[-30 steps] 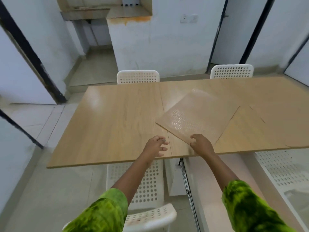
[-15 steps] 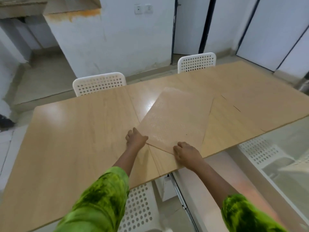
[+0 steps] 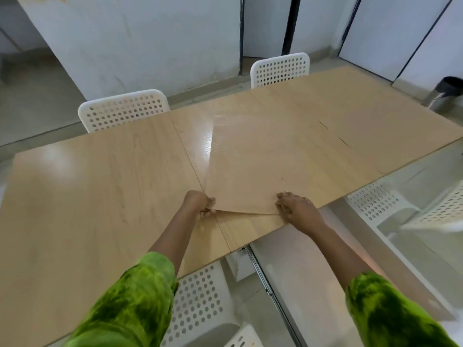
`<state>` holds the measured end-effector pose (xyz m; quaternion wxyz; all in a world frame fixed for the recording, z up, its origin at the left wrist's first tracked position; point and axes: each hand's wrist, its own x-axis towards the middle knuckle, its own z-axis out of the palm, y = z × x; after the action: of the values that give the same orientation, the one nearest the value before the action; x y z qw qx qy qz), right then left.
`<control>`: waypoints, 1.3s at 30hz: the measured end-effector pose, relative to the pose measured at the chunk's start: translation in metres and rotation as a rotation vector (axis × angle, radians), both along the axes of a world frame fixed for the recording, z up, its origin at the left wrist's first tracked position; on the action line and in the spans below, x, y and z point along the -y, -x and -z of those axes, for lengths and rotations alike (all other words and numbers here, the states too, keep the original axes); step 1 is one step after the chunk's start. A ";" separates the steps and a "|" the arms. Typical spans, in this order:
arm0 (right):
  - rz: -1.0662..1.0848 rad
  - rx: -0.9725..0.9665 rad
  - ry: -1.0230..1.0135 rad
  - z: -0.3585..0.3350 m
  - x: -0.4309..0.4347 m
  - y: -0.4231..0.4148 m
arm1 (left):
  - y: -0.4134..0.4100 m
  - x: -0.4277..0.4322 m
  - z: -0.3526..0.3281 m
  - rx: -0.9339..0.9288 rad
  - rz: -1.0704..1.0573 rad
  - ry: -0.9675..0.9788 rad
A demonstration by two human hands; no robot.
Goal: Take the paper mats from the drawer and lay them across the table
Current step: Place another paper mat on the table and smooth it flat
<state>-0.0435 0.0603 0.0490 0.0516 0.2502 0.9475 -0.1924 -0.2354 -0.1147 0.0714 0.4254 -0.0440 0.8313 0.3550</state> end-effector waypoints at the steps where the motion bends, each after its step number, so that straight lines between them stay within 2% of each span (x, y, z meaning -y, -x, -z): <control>1: 0.031 0.011 0.001 -0.002 -0.005 0.002 | -0.008 0.001 0.002 0.052 -0.051 -0.044; 3: 0.066 0.040 0.035 -0.008 -0.005 0.011 | -0.024 0.003 0.003 0.117 -0.153 -0.169; 6: -0.096 0.097 0.158 -0.018 0.017 0.032 | -0.046 -0.004 0.010 0.154 -0.297 -0.326; 10: -0.243 0.161 0.023 -0.023 0.031 0.045 | -0.066 -0.012 0.019 0.177 -0.371 -0.435; 13: -0.192 0.172 0.056 -0.023 0.016 0.043 | -0.073 -0.014 0.018 0.190 -0.336 -0.451; 17: -0.110 0.129 0.286 -0.026 0.004 0.041 | -0.075 -0.014 0.016 0.229 -0.328 -0.457; 21: -0.057 0.044 0.275 -0.023 0.007 0.037 | -0.074 -0.008 0.016 0.237 -0.370 -0.535; 24: 0.023 -0.071 0.191 -0.017 0.009 0.034 | -0.074 -0.011 0.020 0.128 -0.407 -0.491; 27: 0.143 -0.231 0.116 -0.018 0.015 0.031 | -0.075 -0.021 0.014 -0.167 -0.386 -0.339; 29: 0.200 -0.345 0.052 -0.026 0.022 0.031 | -0.081 -0.029 -0.001 -0.249 -0.315 -0.411; 32: 0.188 -0.432 -0.090 -0.043 0.036 0.036 | -0.093 -0.045 -0.027 0.079 -0.175 -0.804; 34: 0.124 -0.414 -0.132 -0.054 0.050 0.040 | -0.095 -0.054 -0.034 0.189 -0.145 -0.918; 36: 0.074 -0.398 -0.035 -0.061 0.061 0.042 | -0.090 -0.061 -0.038 0.194 -0.299 -0.910; 39: 0.050 -0.420 0.331 -0.068 0.064 0.044 | -0.079 -0.058 -0.034 0.065 -0.504 -0.760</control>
<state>-0.0874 -0.0035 0.1172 -0.1106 0.2165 0.8866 -0.3935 -0.1560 -0.0571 0.1055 0.3376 -0.0969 0.5917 0.7256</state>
